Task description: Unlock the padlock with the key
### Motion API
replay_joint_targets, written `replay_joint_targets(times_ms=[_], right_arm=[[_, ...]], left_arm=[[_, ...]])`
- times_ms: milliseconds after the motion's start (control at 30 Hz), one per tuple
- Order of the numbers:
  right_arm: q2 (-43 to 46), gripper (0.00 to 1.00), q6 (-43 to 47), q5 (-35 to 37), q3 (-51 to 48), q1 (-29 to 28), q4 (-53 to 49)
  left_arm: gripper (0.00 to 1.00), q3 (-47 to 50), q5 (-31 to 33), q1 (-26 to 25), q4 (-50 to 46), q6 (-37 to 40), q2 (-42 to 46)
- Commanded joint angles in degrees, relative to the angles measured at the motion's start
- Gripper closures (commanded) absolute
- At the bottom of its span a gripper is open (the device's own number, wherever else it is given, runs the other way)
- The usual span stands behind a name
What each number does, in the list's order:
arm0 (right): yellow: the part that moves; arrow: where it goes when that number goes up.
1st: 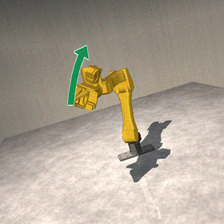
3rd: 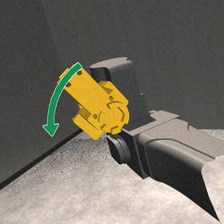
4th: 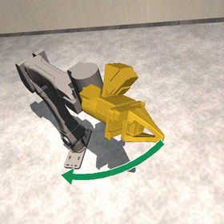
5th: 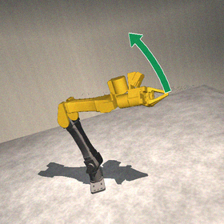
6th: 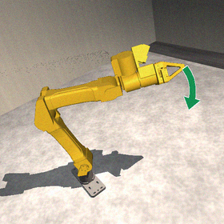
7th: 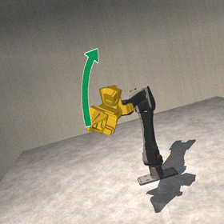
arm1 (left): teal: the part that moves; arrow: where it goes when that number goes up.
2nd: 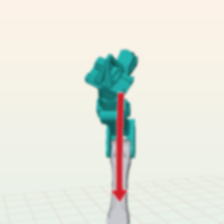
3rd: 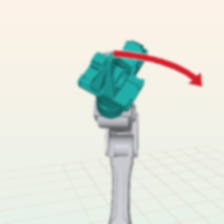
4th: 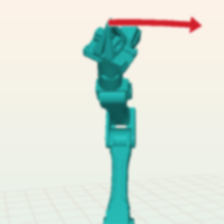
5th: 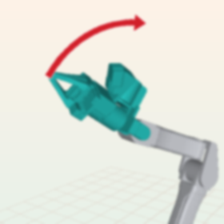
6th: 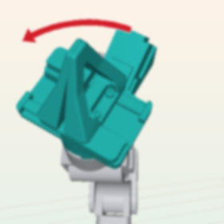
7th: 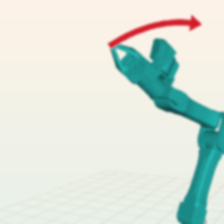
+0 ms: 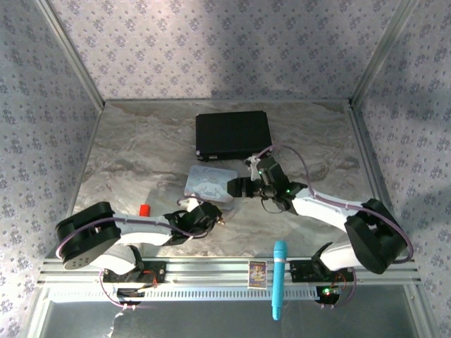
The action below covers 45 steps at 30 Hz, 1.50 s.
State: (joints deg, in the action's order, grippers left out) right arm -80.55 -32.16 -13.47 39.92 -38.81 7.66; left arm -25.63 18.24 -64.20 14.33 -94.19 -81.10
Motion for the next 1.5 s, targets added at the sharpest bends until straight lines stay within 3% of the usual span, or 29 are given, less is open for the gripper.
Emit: replay_joint_targets(times_ms=[0, 200, 400, 700, 933, 1233, 1467], right_arm=[[-4.24, 0.21, -0.85, 5.29, 3.79, -0.40, -8.04], [-9.29, 0.22, -0.77, 6.28, 7.00, -0.74, -11.41], [-11.54, 0.25, -0.20, 6.92, 8.54, -1.25, -13.35], [-14.39, 0.34, 0.61, 6.12, 10.64, -1.27, -14.88], [-14.46, 0.35, 0.70, 5.95, 10.66, -1.22, -15.21], [-15.42, 0.35, 0.44, 6.10, 10.53, -1.34, -14.98], [-16.00, 0.34, 0.10, 5.92, 11.05, -1.35, -14.98]], left_arm=[[1.00, -2.59, -2.98, 1.19, -8.55, 6.22, 0.88], [0.97, -2.28, -3.14, 3.16, -20.13, 12.08, 3.72], [0.94, -7.70, -0.21, 5.29, -38.56, 24.86, 5.80], [0.90, -15.70, 4.74, 7.33, -54.85, 34.54, -0.64], [0.79, -17.10, 5.69, 4.84, -50.80, 35.34, -5.12], [0.78, -20.91, 8.83, -0.16, -52.90, 32.87, -11.27], [0.78, -24.62, 12.43, -2.23, -60.26, 30.96, -14.25]])
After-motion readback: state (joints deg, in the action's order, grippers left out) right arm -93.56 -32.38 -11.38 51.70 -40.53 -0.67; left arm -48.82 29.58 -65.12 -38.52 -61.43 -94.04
